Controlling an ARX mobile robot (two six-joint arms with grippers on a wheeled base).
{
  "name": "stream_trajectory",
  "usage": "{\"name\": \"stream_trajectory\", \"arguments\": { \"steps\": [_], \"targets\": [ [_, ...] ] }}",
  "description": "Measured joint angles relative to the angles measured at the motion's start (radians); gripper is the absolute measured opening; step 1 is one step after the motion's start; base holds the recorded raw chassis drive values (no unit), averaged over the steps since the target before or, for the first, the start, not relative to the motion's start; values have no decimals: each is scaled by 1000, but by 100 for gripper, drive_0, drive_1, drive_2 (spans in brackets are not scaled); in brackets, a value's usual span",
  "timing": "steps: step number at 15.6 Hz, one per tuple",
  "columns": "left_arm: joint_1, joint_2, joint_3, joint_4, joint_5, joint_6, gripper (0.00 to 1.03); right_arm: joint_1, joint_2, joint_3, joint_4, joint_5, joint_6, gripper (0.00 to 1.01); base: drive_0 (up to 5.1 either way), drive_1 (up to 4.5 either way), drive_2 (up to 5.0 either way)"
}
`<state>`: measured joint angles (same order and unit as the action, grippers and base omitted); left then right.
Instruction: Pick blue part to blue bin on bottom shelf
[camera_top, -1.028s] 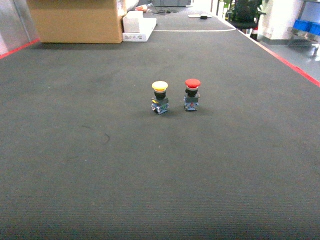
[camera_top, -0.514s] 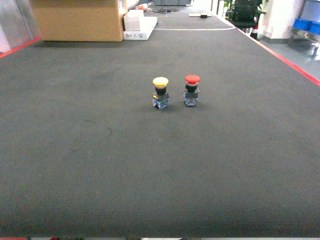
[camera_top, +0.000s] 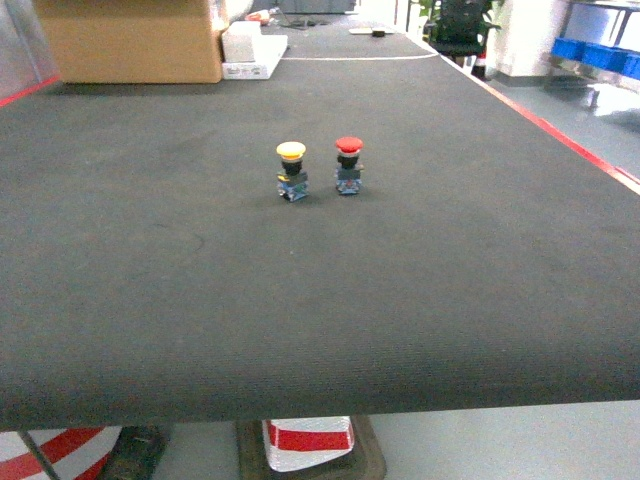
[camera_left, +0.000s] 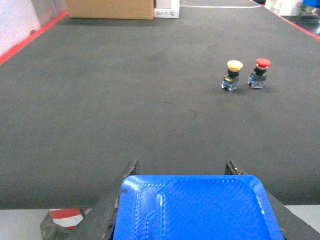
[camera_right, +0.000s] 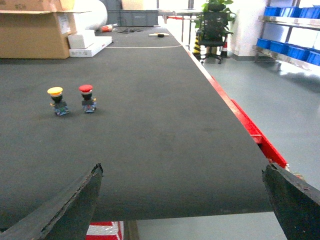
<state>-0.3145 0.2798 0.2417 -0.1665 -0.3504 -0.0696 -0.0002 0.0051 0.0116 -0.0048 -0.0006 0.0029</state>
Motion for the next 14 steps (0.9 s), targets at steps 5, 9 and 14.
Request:
{"name": "stream_trajectory", "arguments": {
  "steps": [5, 9, 14],
  "targets": [
    [-1, 1, 0, 0, 2, 0, 43, 0, 0, 0, 0, 0, 0, 98, -158, -158, -158],
    [-1, 1, 0, -1, 2, 0, 43, 0, 0, 0, 0, 0, 0, 98, -162, -162, -162],
    [-1, 1, 0, 0, 2, 0, 43, 0, 0, 0, 0, 0, 0, 98, -164, -164, -164]
  ]
}}
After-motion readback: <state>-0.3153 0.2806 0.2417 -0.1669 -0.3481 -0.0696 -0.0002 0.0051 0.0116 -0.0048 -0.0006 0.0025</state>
